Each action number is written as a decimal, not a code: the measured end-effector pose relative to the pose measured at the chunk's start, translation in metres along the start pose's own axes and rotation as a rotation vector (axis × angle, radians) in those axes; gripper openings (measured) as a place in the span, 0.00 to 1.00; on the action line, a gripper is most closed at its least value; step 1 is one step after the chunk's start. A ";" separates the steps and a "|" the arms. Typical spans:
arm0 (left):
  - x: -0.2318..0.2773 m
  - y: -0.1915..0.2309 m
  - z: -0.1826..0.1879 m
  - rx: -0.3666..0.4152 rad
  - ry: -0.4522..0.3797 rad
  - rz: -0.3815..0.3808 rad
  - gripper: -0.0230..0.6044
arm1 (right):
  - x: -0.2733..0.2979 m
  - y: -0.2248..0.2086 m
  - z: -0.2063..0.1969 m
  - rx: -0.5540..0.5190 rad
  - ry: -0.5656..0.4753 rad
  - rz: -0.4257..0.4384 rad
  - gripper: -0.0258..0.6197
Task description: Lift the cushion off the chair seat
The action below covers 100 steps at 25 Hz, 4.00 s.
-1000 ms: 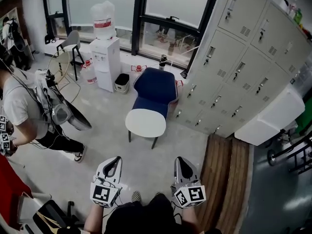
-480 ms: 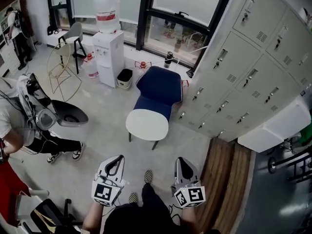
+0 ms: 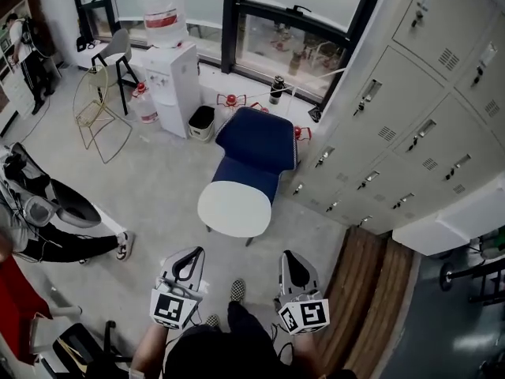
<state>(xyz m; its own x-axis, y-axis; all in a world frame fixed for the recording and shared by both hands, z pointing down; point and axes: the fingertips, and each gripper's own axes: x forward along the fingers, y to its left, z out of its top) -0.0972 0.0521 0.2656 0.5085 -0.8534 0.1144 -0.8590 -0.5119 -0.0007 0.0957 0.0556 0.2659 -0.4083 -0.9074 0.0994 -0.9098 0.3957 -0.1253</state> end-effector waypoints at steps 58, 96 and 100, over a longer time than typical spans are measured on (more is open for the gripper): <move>0.228 0.057 -0.475 -0.020 0.276 -0.177 0.07 | 0.184 -0.127 -0.455 0.064 0.255 -0.085 0.08; 0.259 0.066 -0.684 0.695 0.557 -0.126 0.47 | 0.136 -0.151 -0.545 0.150 0.310 -0.133 0.08; 0.264 0.071 -0.692 0.713 0.557 -0.105 0.48 | 0.133 -0.151 -0.552 0.158 0.316 -0.132 0.08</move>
<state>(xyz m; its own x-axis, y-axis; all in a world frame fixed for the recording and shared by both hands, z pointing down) -0.0648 -0.1420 0.9830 0.3207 -0.7230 0.6119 -0.4753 -0.6817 -0.5563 0.1375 -0.0466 0.8433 -0.3135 -0.8510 0.4215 -0.9435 0.2288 -0.2397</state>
